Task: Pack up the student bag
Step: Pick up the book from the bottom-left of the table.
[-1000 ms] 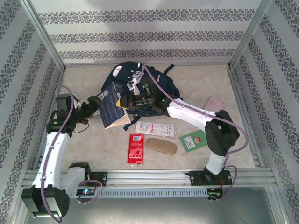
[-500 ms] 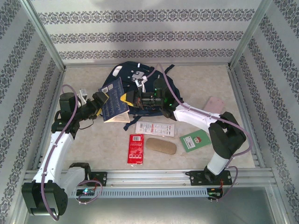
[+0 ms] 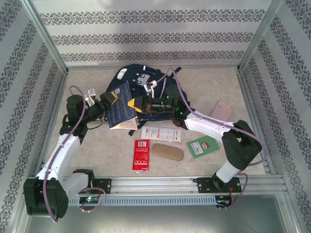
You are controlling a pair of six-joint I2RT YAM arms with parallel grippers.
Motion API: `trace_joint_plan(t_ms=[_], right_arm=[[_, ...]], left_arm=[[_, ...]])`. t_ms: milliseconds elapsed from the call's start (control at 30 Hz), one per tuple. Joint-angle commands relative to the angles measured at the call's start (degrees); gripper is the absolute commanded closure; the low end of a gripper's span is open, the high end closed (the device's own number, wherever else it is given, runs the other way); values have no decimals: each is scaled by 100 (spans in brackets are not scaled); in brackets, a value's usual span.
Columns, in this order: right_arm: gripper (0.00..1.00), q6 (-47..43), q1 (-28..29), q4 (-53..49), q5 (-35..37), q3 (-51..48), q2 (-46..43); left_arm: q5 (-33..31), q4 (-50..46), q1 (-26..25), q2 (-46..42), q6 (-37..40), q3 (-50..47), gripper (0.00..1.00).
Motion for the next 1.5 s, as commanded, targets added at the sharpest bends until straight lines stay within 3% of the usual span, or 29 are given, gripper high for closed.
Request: trace_joint_plan(t_ms=[0, 267, 400, 467, 600, 700, 833, 1067, 1300, 1467], right_arm=[[100, -3, -116, 574, -88, -80, -143], [98, -650, -379, -92, -31, -283, -179], [85, -992, -404, -497, 102, -311, -242], [63, -1203, -400, -796, 348, -376, -406], [23, -1788, -329, -1861, 1394, -560, -1070], [12, -1559, -188, -1849, 2023, -838, -1428], [7, -720, 77, -970, 2142, -1069, -1362], [5, 415, 427, 1126, 2339, -1216, -798], [7, 368, 556, 1680, 2729, -1232, -747], [7, -214, 494, 828, 3029, -1549, -1179]], left_arm=[[167, 1115, -247, -50, -452, -80, 35], [-43, 1075, -415, -377, -386, -155, 75], [-215, 929, -423, -483, -337, -155, 96], [-373, 883, -423, -557, -332, -161, 100], [-1103, 1104, -511, -824, -521, -324, 100], [-2113, 1563, -784, -1014, -790, -529, 100], [-3452, 1962, -1428, -1083, -906, -554, 100], [-4504, 2441, -2152, -863, -965, -400, 100], [-4889, 2297, -2521, -791, -730, -285, 100], [-5000, 2151, -2521, -894, -558, -127, 100]])
